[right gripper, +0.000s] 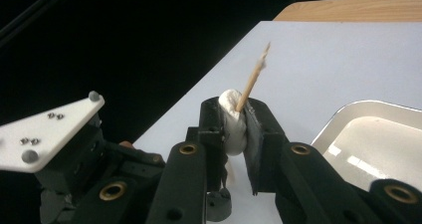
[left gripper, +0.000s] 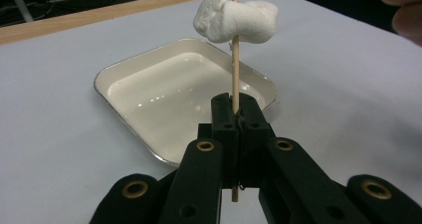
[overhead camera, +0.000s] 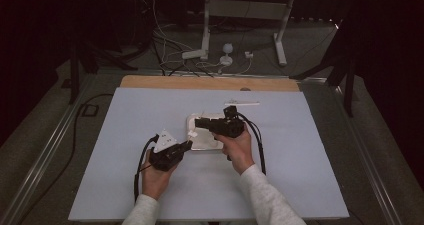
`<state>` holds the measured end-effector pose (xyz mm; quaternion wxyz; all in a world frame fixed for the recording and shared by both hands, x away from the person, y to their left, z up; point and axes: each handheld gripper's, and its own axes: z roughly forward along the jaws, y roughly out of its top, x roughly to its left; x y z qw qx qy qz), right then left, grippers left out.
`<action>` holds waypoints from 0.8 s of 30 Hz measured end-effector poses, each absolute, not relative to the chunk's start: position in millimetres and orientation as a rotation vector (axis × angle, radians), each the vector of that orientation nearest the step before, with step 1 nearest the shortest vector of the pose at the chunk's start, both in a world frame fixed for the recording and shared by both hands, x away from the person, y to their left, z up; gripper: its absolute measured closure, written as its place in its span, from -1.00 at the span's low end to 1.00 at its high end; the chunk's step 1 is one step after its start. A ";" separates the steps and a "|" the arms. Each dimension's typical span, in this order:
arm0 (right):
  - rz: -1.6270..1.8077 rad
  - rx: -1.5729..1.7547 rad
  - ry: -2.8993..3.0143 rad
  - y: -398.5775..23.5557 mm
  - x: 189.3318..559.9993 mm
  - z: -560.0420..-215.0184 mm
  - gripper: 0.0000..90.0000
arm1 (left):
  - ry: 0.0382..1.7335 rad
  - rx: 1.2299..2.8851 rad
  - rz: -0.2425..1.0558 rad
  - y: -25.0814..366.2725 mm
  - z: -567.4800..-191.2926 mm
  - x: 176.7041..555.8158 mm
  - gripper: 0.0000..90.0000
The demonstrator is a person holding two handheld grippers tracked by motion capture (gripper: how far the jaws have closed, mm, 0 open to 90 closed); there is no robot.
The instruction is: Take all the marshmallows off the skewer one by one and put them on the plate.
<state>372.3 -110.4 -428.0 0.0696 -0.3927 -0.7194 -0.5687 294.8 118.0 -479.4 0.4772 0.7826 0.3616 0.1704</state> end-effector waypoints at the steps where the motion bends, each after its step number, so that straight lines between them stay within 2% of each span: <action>1: -1.737 -1.207 -2.146 -112.8 372.3 -426.7 0.78 | 0.886 1.935 0.428 117.4 -482.7 294.1 1.00; 2: -1.777 -1.239 -2.097 -119.0 374.3 -423.8 0.77 | 0.882 1.903 0.399 119.1 -484.2 293.8 1.00; 7: -1.766 -1.234 -2.144 -127.4 377.6 -417.3 0.77 | 0.857 1.914 0.412 115.8 -480.2 293.7 1.00; 24: -1.838 -1.262 -2.135 -124.2 378.5 -409.8 0.79 | 0.865 1.920 0.461 121.2 -477.2 292.8 1.00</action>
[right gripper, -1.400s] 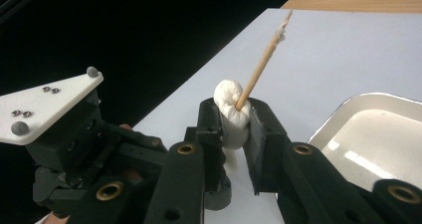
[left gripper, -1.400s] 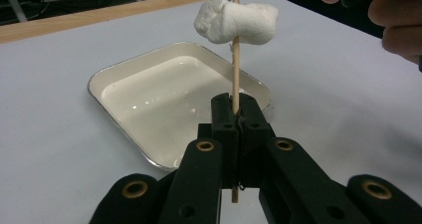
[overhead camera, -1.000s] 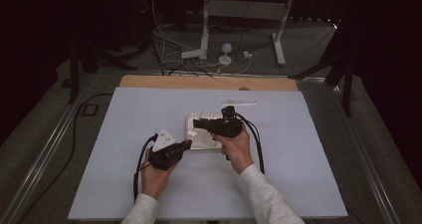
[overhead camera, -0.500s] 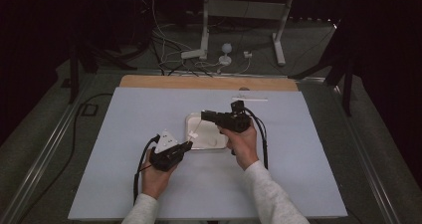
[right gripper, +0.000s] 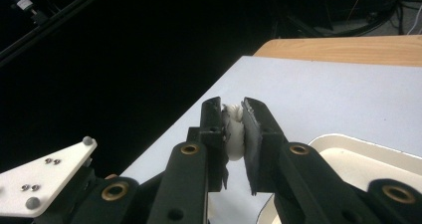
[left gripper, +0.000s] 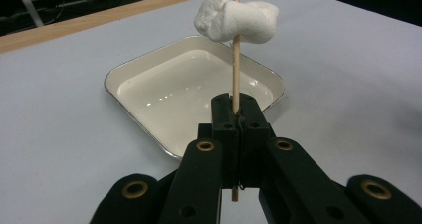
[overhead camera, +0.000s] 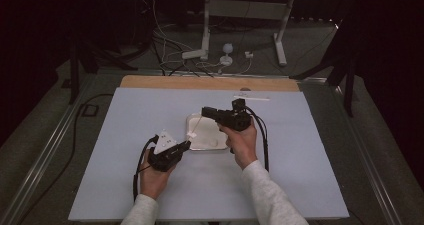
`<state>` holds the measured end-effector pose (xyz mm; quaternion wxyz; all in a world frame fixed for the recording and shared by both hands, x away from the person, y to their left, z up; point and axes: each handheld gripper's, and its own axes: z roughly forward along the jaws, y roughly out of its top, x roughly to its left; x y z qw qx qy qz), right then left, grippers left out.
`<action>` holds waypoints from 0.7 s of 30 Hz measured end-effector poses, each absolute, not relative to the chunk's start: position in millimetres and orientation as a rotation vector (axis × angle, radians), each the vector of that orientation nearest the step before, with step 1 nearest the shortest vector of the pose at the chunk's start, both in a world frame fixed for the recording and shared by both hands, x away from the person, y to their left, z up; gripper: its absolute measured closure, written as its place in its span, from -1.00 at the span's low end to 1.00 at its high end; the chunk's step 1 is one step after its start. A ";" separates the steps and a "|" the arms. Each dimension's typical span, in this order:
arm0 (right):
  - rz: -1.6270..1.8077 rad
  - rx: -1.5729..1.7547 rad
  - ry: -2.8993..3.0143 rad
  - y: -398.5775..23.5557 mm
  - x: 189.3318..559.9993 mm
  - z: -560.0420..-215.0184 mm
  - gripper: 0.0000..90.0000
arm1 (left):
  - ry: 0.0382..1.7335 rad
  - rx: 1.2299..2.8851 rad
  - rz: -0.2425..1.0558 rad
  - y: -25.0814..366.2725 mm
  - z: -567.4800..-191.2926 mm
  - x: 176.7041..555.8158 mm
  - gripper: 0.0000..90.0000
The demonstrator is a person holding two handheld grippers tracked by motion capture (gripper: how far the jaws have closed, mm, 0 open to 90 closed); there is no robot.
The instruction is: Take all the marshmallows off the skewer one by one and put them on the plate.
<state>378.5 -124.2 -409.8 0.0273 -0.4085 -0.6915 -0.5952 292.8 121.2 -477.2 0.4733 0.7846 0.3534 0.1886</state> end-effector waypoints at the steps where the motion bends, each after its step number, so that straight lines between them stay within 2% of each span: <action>1: -1.838 -1.265 -2.136 -124.4 378.7 -409.4 0.79 | 0.864 1.922 0.466 121.3 -477.1 292.8 1.00; 21: -1.854 -1.328 -2.208 -125.0 380.4 -410.9 0.91 | 0.860 1.945 0.485 124.4 -478.5 292.7 1.00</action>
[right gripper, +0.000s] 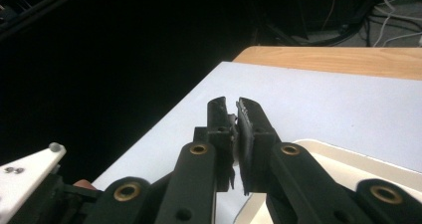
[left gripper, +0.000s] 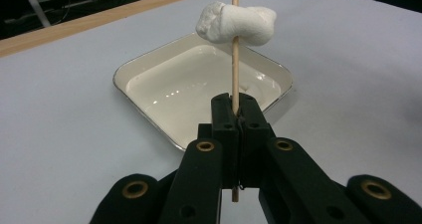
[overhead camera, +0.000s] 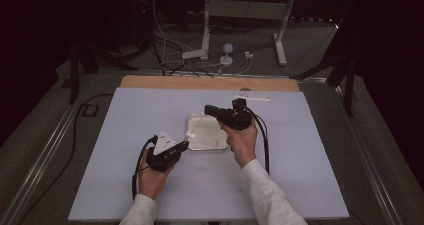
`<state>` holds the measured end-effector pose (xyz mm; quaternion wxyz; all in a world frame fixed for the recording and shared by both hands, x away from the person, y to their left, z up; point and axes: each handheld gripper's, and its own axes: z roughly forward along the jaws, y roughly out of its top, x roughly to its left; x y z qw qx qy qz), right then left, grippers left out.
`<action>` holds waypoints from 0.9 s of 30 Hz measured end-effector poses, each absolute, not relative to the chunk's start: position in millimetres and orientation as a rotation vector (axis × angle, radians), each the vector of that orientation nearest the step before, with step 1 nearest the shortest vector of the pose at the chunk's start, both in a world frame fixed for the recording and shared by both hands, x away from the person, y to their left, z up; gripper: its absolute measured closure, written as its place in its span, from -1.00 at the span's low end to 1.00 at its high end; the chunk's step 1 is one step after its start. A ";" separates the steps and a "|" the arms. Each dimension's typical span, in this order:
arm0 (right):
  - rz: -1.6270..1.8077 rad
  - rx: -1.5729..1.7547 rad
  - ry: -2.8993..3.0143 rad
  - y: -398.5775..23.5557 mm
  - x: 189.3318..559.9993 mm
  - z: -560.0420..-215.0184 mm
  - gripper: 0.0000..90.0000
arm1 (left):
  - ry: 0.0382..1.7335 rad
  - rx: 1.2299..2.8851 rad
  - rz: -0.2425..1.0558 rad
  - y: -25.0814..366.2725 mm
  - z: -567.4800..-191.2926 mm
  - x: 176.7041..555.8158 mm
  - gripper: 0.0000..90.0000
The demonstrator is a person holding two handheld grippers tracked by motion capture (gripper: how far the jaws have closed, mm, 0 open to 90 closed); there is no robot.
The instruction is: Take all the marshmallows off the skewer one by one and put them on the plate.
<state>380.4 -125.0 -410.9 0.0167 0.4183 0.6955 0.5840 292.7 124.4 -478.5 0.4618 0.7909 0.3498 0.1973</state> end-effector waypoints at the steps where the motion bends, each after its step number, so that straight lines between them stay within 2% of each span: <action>1: 1.812 1.305 2.160 -125.2 380.6 -411.2 0.91 | 0.861 1.948 0.487 124.2 -478.6 292.6 1.00; 19: 1.696 1.338 2.146 -129.5 384.1 -416.3 0.95 | 0.859 1.964 0.471 125.3 -479.8 292.5 1.00; 21: 1.647 1.354 2.071 -133.1 382.8 -414.6 0.96 | 0.890 2.011 0.499 128.6 -484.8 292.1 1.00; 24: 1.719 1.463 1.928 -172.4 393.9 -403.7 0.95 | 0.953 1.898 0.419 149.6 -487.3 294.6 1.00; 27: 1.725 1.451 1.952 -191.6 395.2 -396.0 0.94 | 0.952 1.862 0.415 148.9 -481.4 296.4 1.00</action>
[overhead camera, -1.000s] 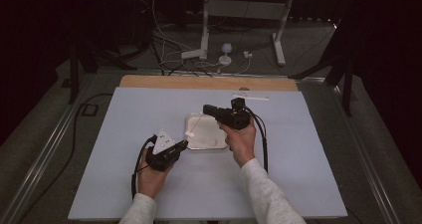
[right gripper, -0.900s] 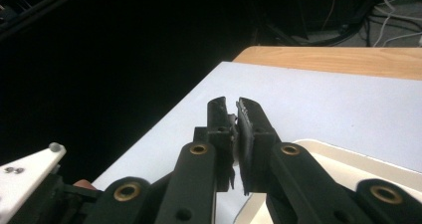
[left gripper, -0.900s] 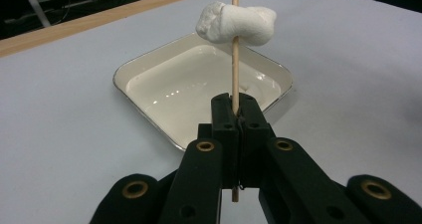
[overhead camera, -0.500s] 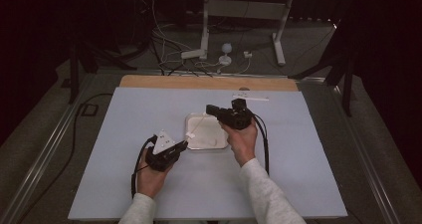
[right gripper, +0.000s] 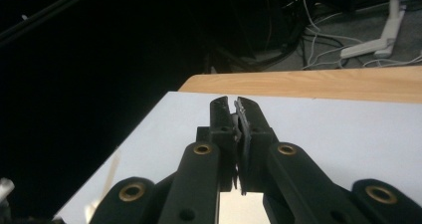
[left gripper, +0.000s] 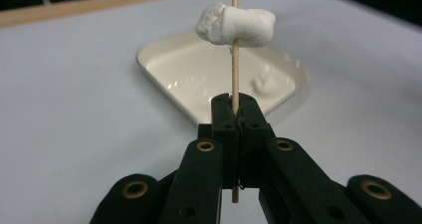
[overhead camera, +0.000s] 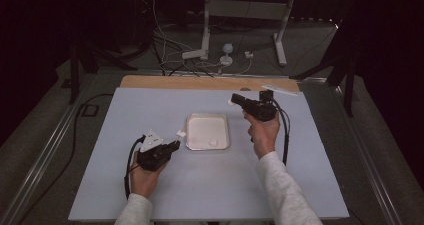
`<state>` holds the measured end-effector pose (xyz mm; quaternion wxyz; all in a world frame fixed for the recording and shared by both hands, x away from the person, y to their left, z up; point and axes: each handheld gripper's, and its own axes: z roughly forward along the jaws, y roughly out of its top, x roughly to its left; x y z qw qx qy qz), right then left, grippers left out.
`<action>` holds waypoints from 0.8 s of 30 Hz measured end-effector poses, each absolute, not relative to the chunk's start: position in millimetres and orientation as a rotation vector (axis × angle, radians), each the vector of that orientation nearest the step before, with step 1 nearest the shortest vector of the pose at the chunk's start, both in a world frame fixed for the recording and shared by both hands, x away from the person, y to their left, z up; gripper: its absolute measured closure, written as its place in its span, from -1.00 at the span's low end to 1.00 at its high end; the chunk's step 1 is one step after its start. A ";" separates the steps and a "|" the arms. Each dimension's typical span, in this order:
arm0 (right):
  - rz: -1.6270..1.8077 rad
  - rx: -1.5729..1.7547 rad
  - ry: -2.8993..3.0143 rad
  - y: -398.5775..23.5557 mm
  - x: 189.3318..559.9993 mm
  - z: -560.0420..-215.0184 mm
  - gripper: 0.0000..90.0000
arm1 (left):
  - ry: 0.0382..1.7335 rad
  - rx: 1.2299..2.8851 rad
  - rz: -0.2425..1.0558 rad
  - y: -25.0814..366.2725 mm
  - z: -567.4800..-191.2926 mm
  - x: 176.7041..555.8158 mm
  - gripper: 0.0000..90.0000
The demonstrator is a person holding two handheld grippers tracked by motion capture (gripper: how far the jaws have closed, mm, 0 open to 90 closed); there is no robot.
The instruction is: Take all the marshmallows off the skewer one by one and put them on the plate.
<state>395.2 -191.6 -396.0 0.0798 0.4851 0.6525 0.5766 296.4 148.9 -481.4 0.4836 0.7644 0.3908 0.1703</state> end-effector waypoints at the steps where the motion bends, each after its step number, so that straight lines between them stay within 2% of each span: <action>1: 1.728 1.436 1.976 -191.6 394.8 -396.2 0.93 | 0.945 1.872 0.419 145.7 -480.8 296.2 1.00; 11: 1.760 1.431 2.089 -168.0 393.8 -421.6 0.91 | 0.877 1.952 0.389 121.9 -484.3 295.9 1.00; 24: 1.767 1.374 2.174 -152.4 387.1 -428.0 0.90 | 0.856 2.004 0.379 108.9 -485.6 296.7 1.00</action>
